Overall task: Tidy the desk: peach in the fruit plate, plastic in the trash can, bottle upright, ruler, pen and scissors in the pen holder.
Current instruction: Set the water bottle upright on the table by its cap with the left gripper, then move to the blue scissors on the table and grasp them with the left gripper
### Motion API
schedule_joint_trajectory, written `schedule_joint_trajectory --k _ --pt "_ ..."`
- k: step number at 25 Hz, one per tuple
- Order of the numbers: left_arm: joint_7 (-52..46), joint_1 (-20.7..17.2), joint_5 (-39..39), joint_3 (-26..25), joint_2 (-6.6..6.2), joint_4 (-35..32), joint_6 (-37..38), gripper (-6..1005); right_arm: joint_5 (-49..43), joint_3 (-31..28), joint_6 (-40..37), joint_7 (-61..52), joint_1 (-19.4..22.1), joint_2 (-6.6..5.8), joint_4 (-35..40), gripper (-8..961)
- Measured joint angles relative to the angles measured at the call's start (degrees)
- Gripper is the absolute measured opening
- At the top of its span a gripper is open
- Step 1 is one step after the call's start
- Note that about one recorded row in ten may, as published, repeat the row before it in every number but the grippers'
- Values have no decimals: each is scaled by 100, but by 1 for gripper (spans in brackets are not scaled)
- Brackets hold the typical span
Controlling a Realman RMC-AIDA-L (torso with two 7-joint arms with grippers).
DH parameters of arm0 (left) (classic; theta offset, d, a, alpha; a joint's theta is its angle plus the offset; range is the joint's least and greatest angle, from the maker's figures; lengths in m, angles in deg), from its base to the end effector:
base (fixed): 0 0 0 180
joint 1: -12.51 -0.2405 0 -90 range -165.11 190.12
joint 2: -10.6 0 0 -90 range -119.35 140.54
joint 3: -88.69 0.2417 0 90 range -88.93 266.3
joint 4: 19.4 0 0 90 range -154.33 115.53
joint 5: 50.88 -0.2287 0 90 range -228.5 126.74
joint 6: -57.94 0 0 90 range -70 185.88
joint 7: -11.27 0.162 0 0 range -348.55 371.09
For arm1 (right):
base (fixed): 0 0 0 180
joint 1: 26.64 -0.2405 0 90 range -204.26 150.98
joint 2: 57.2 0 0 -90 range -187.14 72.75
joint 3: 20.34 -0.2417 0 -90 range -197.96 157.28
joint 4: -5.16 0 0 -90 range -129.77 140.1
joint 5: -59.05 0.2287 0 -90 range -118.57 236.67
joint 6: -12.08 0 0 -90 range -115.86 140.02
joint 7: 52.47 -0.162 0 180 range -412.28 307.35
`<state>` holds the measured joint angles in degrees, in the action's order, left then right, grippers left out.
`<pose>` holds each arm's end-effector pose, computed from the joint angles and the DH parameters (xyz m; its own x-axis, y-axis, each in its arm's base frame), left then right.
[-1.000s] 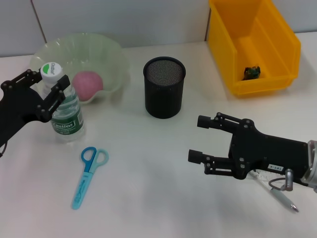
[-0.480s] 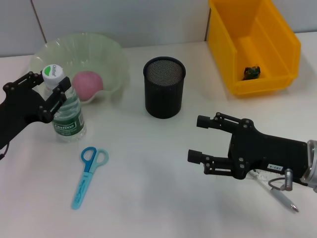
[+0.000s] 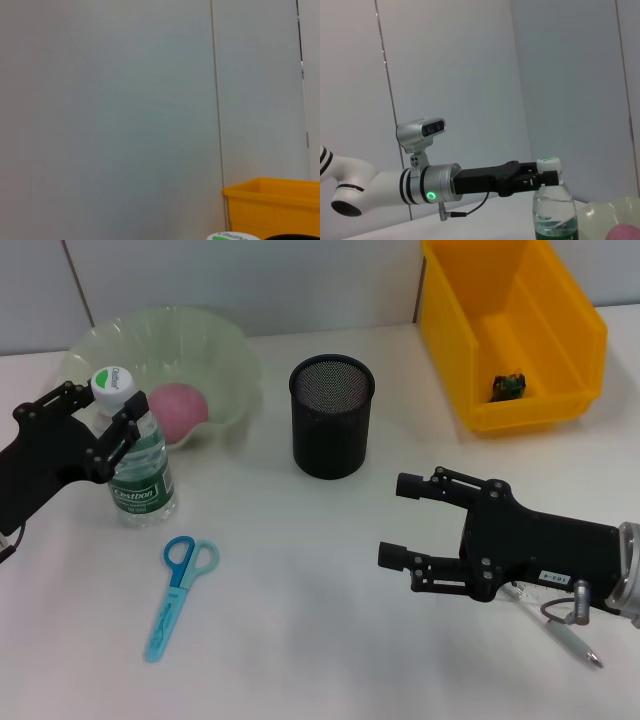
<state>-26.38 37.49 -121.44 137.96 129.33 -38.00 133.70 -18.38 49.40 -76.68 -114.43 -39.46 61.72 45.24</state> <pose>-0.2867 0.3532 -0.0111 0.7417 -0.0565 0.6684 0.4845 -0.6439 -0.5921 0.2486 0.2825 -0.0276 0.7030 -0.1200 -0.7010 -0.3481 -0.9176 -0.1920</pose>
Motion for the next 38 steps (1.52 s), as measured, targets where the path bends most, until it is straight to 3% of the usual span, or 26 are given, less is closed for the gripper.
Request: schedule_joint_trajectory --k 9,14,19,27,28,30,38 --pt "-62 7 -27 5 1 9 -108 620 0 5 0 0 -1 0 0 818" --pt "-68 -49 -27 -37 0 -16 90 805 0 5 0 0 -1 0 0 819" --pt "-68 -125 -19 -53 -13 -39 177 804 -1 5 -1 0 -1 0 -1 819" --pt "-88 -686 217 -71 -19 -71 1176 803 -8 -50 -1 0 32 0 -4 818" --pt "-115 -949 260 -73 -28 -121 1639 803 -9 -53 0 0 32 0 -2 818" --pt "-128 -1145 308 -76 -25 -204 1858 803 -9 -70 2 1 29 0 0 818" --pt "524 -1442 672 -45 23 -64 2126 802 -50 -266 8 34 65 -16 4 818"
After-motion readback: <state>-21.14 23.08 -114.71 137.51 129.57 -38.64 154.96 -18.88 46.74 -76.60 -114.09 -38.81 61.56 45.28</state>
